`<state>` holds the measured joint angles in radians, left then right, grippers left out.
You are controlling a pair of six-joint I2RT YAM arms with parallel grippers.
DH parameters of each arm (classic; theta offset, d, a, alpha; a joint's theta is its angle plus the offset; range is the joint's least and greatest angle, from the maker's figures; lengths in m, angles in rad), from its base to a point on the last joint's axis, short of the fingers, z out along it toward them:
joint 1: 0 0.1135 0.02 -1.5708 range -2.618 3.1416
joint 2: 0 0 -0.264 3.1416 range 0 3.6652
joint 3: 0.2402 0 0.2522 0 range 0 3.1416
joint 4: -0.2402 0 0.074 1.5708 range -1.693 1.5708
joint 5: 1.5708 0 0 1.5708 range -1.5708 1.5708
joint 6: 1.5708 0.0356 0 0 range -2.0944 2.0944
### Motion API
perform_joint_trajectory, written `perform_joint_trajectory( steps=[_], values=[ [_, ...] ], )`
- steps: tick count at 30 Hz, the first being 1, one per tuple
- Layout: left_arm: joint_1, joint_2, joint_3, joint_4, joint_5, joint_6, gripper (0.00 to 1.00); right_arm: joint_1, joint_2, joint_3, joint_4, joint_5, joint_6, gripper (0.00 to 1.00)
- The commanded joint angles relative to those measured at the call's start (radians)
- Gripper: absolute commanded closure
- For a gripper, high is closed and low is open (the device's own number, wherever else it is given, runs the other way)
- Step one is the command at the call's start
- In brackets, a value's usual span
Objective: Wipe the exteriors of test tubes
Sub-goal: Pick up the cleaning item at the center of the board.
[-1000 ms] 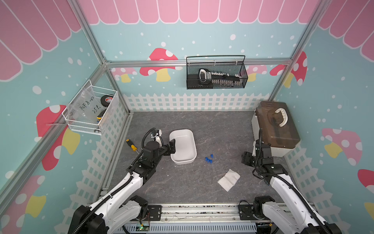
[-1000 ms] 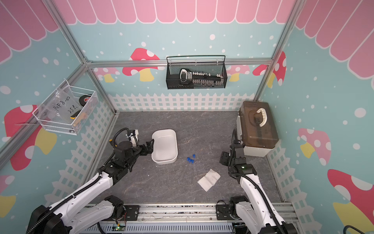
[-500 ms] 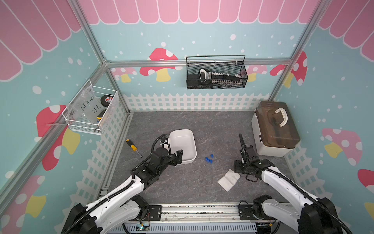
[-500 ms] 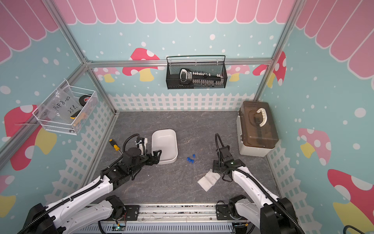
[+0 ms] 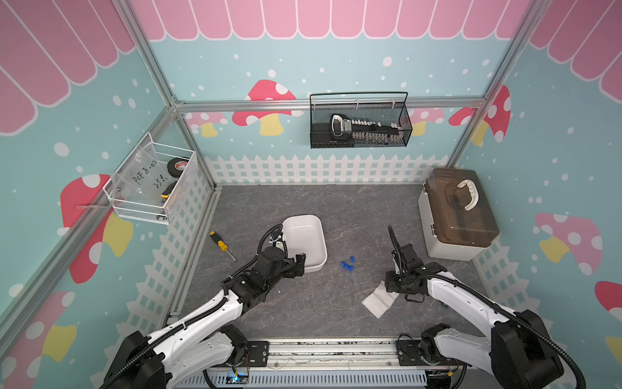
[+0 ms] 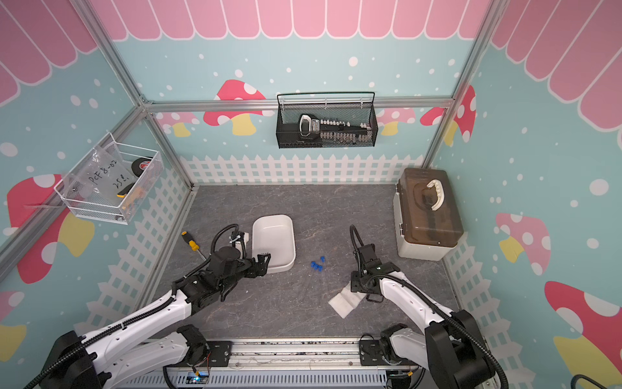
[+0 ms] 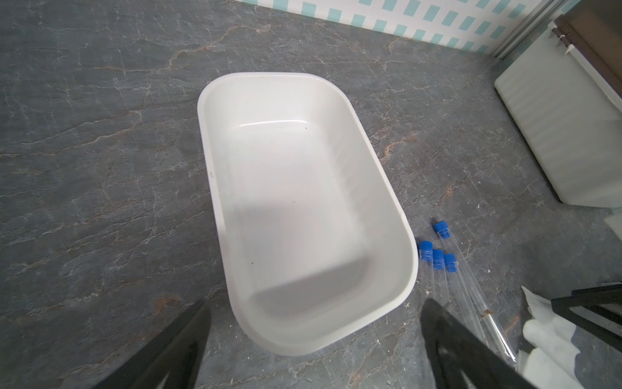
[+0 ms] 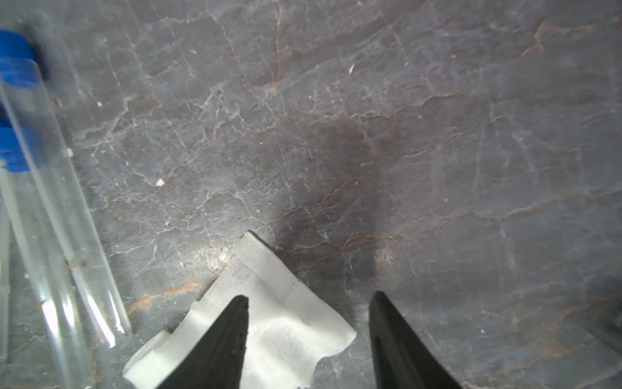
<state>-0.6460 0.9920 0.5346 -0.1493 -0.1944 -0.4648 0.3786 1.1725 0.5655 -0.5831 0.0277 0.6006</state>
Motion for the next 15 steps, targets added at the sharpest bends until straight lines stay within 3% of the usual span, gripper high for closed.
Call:
perform_joint_trajectory(
  steps=[1,6,15],
  values=[
    [-0.009,0.009,0.002,0.004,-0.002,-0.014,0.03,0.013,0.026,-0.018,-0.019,-0.005,0.001,0.50],
    [-0.014,0.016,0.003,0.011,0.007,-0.017,0.03,0.026,0.053,-0.029,-0.014,-0.003,0.006,0.63],
    [-0.024,0.033,0.012,0.016,0.023,0.000,0.04,0.039,0.045,-0.031,-0.004,0.014,0.030,1.00]
  ],
)
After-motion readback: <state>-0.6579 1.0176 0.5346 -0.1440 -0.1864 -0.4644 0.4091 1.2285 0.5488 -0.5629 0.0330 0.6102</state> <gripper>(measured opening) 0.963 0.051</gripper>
